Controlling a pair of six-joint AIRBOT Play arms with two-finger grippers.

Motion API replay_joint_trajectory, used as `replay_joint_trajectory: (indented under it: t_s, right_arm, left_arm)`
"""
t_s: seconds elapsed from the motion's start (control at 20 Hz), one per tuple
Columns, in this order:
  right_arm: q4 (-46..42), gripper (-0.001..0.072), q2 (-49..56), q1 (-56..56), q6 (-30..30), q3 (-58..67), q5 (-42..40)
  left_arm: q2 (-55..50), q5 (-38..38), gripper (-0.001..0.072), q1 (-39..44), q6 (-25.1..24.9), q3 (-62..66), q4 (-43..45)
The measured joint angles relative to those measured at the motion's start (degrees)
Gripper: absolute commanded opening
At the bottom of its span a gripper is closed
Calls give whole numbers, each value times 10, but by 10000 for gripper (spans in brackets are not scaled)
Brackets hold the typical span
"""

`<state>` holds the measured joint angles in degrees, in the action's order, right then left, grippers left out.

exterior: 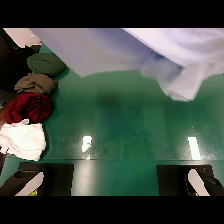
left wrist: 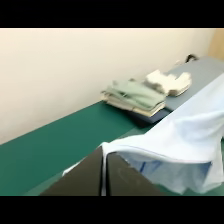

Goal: Fold the shirts.

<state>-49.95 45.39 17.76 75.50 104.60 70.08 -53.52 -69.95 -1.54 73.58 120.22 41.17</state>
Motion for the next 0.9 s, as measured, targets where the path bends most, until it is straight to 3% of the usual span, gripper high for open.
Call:
replay_joint_trajectory:
  t_s: [0.3,0.55,0.7,0.9]
  right_arm:
    - [-10,20,79,-10,66,75,137]
    - [-12,20,206,-89,103,-22,246]
    - [-13,20,287,-135,96,-124,236]
    - [-11,23,384,-173,81,-211,132]
  left_arm:
    - [2,-10,22,0,1,-70,-1]
    - [-67,-47,23,0,10,-261,36]
    - [-146,-52,23,0,10,-356,48]
    - [-256,-30,23,0,4,-409,45]
